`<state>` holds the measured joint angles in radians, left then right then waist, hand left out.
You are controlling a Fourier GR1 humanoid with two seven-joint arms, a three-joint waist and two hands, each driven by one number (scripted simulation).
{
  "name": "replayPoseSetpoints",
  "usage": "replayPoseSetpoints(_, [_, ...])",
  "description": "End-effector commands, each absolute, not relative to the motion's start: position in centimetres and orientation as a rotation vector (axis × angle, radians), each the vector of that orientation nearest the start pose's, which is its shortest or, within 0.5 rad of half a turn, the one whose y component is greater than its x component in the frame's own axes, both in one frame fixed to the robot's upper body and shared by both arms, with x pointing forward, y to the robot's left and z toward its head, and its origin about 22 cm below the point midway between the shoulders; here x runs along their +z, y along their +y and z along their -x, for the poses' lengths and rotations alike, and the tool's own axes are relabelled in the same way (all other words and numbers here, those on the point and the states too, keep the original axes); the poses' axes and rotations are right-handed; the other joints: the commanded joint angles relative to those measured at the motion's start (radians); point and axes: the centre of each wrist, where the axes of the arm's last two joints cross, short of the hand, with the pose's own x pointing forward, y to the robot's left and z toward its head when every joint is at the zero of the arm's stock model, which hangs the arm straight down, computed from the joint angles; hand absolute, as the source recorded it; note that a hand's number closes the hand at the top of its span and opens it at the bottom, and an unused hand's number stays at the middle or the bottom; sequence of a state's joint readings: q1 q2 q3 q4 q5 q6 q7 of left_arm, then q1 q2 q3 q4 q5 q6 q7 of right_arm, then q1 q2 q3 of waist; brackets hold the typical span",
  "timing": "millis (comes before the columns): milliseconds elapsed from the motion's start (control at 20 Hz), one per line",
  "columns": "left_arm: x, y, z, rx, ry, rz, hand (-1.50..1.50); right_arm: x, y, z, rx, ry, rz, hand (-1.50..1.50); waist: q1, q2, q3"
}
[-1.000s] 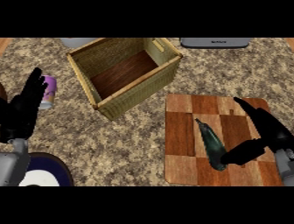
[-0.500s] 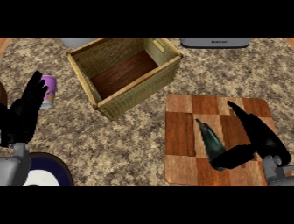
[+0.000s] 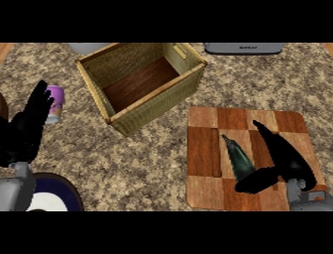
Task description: Pick the eggplant from the cutting board and place it in the basket
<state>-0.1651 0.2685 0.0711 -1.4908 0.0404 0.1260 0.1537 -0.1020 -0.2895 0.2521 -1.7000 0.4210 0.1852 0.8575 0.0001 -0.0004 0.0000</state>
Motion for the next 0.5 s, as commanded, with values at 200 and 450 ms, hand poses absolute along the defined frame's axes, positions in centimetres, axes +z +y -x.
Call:
replayPoseSetpoints(200, [4.5, 28.7, -28.5, -0.024, -1.517, -0.277, 0.00, 3.5, -22.5, -25.8, 0.718, -0.804, 0.570, -1.50, 0.000, 0.000, 0.000])
replayPoseSetpoints(450, [5.5, 29.6, -27.8, -0.023, -1.528, -0.282, 0.00, 4.1, -20.2, -24.5, 0.719, -0.795, 0.571, -1.50, 0.000, -0.001, 0.000])
